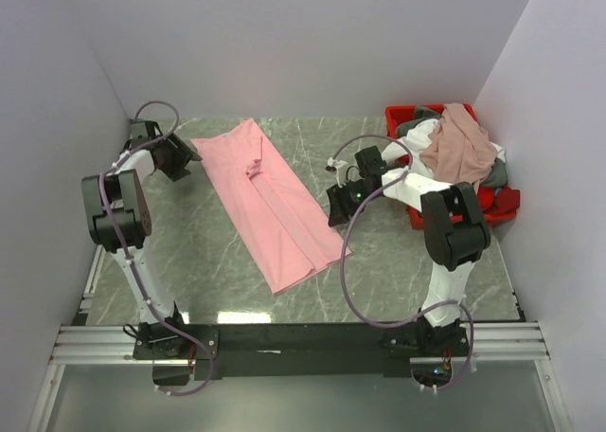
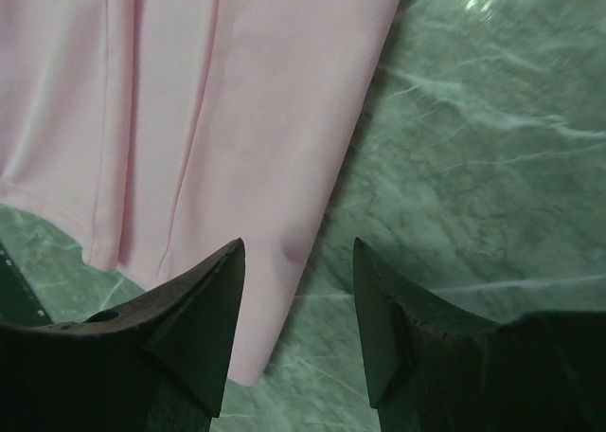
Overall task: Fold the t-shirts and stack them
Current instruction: Fold the tshirt
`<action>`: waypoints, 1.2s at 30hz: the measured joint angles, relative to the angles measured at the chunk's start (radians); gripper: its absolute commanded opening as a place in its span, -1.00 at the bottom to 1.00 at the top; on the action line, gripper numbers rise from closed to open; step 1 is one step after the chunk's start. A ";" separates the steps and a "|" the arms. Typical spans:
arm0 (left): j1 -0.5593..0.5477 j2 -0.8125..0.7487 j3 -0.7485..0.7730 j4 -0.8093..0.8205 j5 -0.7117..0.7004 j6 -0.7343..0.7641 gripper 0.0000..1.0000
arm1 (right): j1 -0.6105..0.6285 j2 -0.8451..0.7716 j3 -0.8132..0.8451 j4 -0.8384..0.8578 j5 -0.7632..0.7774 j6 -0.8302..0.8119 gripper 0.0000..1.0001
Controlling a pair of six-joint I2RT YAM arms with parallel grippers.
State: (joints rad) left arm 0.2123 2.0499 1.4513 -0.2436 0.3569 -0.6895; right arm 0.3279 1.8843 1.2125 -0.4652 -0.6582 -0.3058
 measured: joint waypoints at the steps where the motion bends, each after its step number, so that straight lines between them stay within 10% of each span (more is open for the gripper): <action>1: -0.004 0.029 0.039 -0.022 -0.007 0.008 0.26 | 0.002 0.014 0.008 -0.014 -0.002 0.011 0.13; 28: -0.007 0.424 0.637 -0.258 -0.050 0.038 -0.19 | 0.003 0.155 0.112 -0.216 -0.091 0.051 -0.56; 36: -0.006 0.485 0.696 -0.244 -0.018 -0.030 -0.99 | 0.003 0.162 0.108 -0.250 -0.095 0.031 -1.00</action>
State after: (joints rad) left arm 0.2062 2.5347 2.1471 -0.4873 0.3389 -0.7197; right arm 0.3313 2.0464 1.3201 -0.7151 -0.7532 -0.2752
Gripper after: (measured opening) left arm 0.089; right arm 0.057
